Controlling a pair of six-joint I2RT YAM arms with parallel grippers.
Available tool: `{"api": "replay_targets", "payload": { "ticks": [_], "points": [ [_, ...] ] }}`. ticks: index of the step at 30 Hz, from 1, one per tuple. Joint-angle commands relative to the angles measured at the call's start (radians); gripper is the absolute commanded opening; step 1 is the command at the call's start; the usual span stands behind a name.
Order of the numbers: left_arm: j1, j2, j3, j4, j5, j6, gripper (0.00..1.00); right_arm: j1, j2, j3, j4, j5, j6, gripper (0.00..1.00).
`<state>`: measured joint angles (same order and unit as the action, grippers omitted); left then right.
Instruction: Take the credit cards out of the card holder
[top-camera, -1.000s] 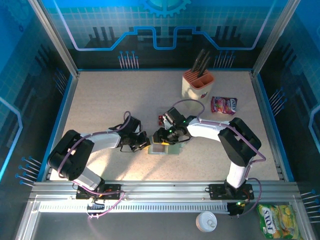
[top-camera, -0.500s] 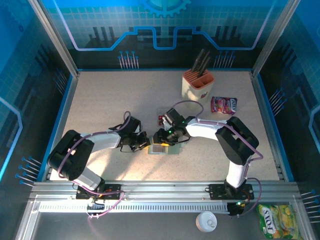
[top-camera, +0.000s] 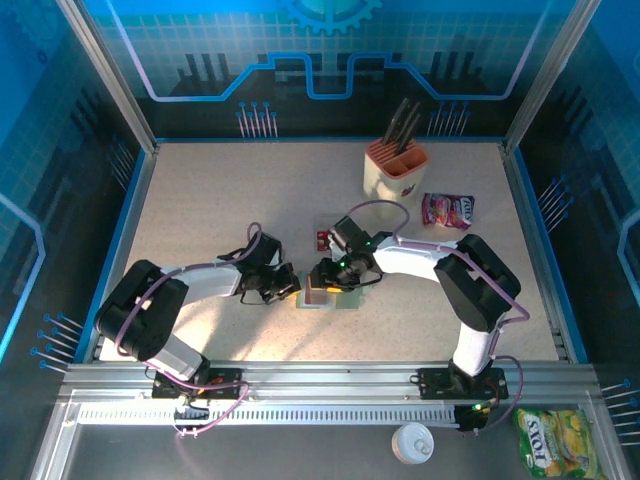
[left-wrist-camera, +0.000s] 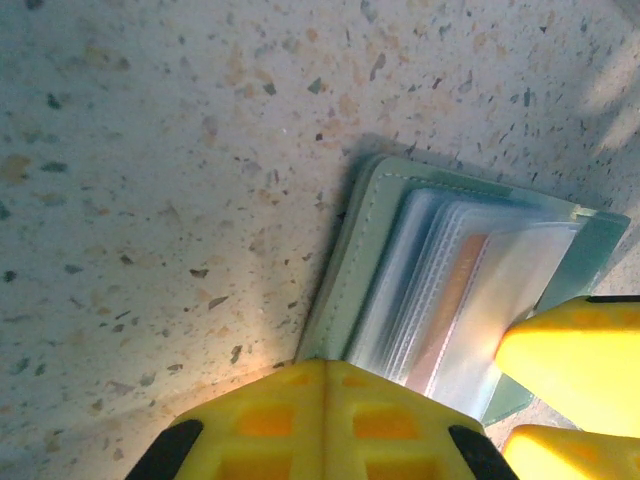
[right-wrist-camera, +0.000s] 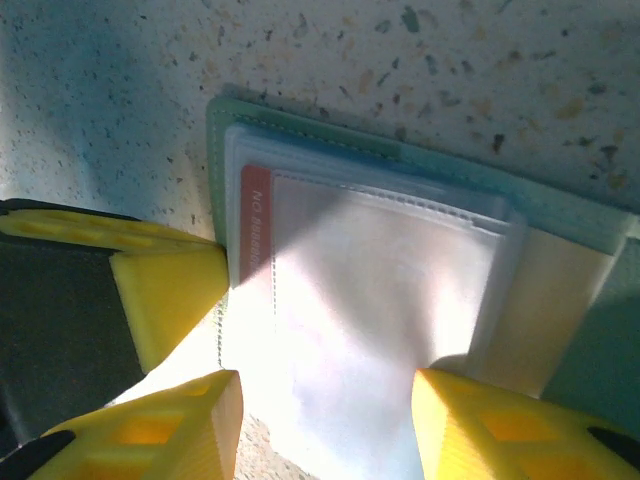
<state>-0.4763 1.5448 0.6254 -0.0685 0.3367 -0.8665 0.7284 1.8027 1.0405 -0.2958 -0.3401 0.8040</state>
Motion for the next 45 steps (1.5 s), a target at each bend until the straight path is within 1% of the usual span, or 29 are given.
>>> {"api": "replay_targets", "payload": {
  "ticks": [1,10,17,20,23,25,29,32,36,39,45],
  "points": [
    [-0.004,0.010,-0.015,-0.024,0.001,-0.009,0.06,-0.011,-0.029,-0.025,-0.040,0.023,-0.014,0.49],
    [-0.004,-0.009,-0.010,-0.032,-0.001,-0.005,0.06,-0.019,-0.025,-0.037,-0.023,0.013,-0.015,0.49],
    [-0.004,-0.088,0.029,-0.078,0.003,0.025,0.09,-0.031,-0.034,-0.067,0.019,-0.002,-0.004,0.49],
    [-0.003,-0.102,0.035,-0.049,0.034,0.001,0.12,-0.037,-0.042,-0.083,0.038,-0.007,0.005,0.49],
    [-0.005,-0.084,0.037,0.017,0.094,-0.036,0.17,-0.043,-0.051,-0.106,0.065,-0.014,0.017,0.48],
    [-0.008,-0.065,0.039,0.053,0.127,-0.057,0.18,-0.046,-0.055,-0.120,0.085,-0.019,0.026,0.47],
    [-0.015,-0.033,0.046,0.084,0.157,-0.074,0.23,-0.052,-0.051,-0.135,0.111,-0.031,0.037,0.44],
    [-0.019,-0.014,0.046,0.115,0.177,-0.090,0.24,-0.054,-0.051,-0.140,0.119,-0.036,0.039,0.42],
    [-0.025,0.010,0.040,0.152,0.193,-0.113,0.24,-0.058,-0.055,-0.145,0.125,-0.038,0.041,0.40],
    [-0.033,0.028,0.037,0.174,0.199,-0.126,0.26,-0.060,-0.057,-0.151,0.128,-0.042,0.043,0.39],
    [-0.045,0.048,0.036,0.184,0.188,-0.136,0.26,-0.061,-0.060,-0.155,0.133,-0.045,0.044,0.37]
  ]
}}
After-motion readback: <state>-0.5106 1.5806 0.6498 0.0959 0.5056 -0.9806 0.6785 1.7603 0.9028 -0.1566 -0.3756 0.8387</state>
